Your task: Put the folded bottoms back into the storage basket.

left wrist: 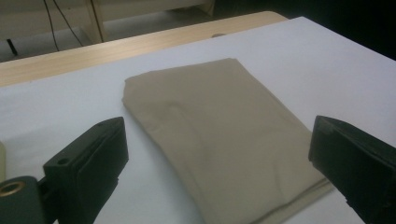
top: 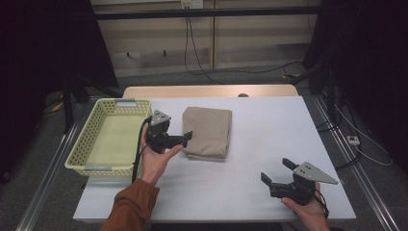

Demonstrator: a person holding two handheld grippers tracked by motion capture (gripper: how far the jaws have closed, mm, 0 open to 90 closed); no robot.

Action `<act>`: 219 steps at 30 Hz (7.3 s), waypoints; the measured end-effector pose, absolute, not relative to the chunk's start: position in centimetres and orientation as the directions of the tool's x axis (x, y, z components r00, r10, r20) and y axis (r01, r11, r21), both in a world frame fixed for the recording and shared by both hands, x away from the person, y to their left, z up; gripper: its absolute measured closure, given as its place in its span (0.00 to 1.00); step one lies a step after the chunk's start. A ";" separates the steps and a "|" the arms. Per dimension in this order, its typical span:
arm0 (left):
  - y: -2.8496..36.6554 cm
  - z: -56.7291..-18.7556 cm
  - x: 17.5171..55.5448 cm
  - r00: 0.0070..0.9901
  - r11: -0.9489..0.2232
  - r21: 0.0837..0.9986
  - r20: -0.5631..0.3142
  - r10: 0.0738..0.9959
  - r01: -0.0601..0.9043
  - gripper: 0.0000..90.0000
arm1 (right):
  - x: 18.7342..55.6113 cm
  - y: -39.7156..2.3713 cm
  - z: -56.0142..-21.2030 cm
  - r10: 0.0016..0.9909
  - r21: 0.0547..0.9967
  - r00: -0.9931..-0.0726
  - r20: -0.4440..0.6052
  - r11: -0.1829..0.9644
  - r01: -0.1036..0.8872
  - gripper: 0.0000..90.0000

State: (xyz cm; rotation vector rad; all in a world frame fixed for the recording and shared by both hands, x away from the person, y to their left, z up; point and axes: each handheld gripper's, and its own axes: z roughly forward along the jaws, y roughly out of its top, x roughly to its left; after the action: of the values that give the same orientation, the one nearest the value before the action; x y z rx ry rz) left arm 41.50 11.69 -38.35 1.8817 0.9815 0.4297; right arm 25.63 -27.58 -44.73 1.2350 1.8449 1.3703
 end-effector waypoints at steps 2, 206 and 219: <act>11.6 -38.4 41.9 0.622 -0.231 0.861 -0.119 0.774 0.453 0.05 | 25.7 -27.6 -44.7 0.890 0.931 -0.444 0.104 0.070 0.357 0.04; 16.1 -30.1 38.9 0.664 -0.172 0.945 -0.059 0.745 0.277 0.90 | 25.5 -27.4 -44.7 0.888 0.922 -0.448 0.104 0.084 0.379 0.05; 18.2 -29.4 37.6 0.657 -0.161 0.950 -0.056 0.752 0.266 0.90 | 25.4 -27.3 -44.7 0.885 0.920 -0.452 0.112 0.079 0.383 0.04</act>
State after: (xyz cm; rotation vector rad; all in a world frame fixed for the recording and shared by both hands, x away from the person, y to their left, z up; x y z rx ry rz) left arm 37.63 18.20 -29.38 1.7281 0.8288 0.5284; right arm 25.44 -27.31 -44.65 1.2493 1.8782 1.3601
